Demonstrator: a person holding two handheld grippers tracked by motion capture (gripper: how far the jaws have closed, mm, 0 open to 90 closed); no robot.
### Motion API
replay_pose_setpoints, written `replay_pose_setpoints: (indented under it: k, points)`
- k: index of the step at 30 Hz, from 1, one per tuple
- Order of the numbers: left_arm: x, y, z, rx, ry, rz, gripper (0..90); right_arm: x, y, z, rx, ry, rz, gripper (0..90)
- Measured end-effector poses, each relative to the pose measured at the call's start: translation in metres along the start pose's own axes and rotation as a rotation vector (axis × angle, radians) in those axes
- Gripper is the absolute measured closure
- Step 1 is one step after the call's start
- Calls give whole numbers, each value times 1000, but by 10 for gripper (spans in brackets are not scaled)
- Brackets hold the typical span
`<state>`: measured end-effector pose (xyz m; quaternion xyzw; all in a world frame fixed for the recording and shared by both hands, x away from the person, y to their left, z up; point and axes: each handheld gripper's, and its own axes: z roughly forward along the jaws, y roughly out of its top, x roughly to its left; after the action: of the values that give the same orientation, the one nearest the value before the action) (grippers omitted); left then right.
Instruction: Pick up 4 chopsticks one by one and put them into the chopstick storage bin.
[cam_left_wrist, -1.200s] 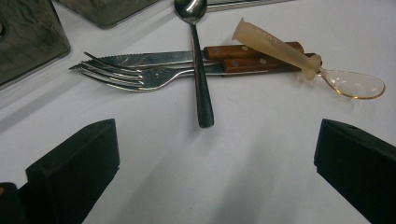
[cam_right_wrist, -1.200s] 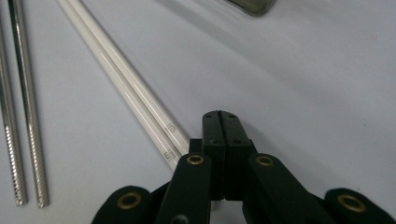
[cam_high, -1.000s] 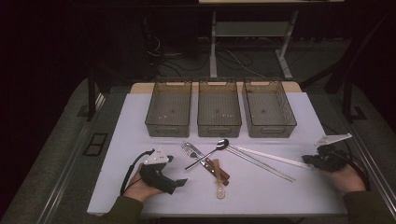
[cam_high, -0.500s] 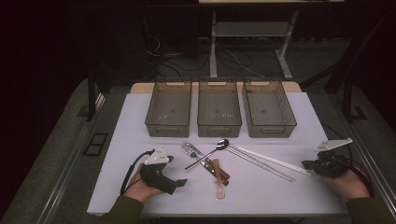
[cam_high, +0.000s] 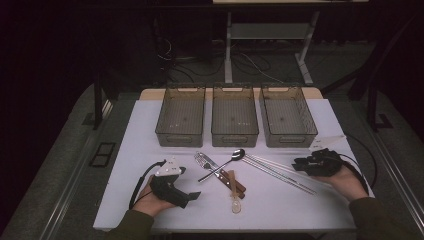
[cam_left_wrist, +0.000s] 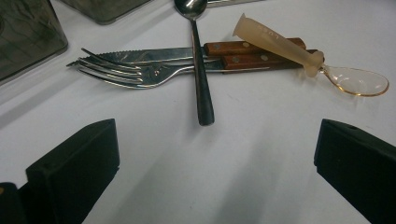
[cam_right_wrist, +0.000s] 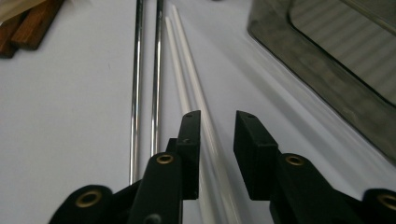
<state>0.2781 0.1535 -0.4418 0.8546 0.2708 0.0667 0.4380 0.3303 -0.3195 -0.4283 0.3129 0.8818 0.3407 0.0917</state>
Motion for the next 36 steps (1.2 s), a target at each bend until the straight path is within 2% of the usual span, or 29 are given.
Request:
replay_pose_setpoints:
  k: [3, 8, 13, 18, 29, 36]
  points:
    - [0, 0, 0, 1, -2, 0, 0, 3, 9, 13, 10, 22, -23, 649]
    - [0, 0, 0, 0, -2, 2, 0, 6, 18, 27, 37, 56, -59, 658]
    - [0, 0, 1, 3, -4, 1, 0, 11, 18, 34, 72, 29, -101, 707]
    - [0, 0, 1, 5, -2, 2, 0, 13, 18, 34, 79, 26, -119, 754]
    - [0, 0, 1, 5, -3, 1, 0, 12, 18, 35, 77, 29, -116, 775]
    - [0, 0, 1, 6, -4, 1, 0, 10, 18, 35, 72, 1, -104, 778]
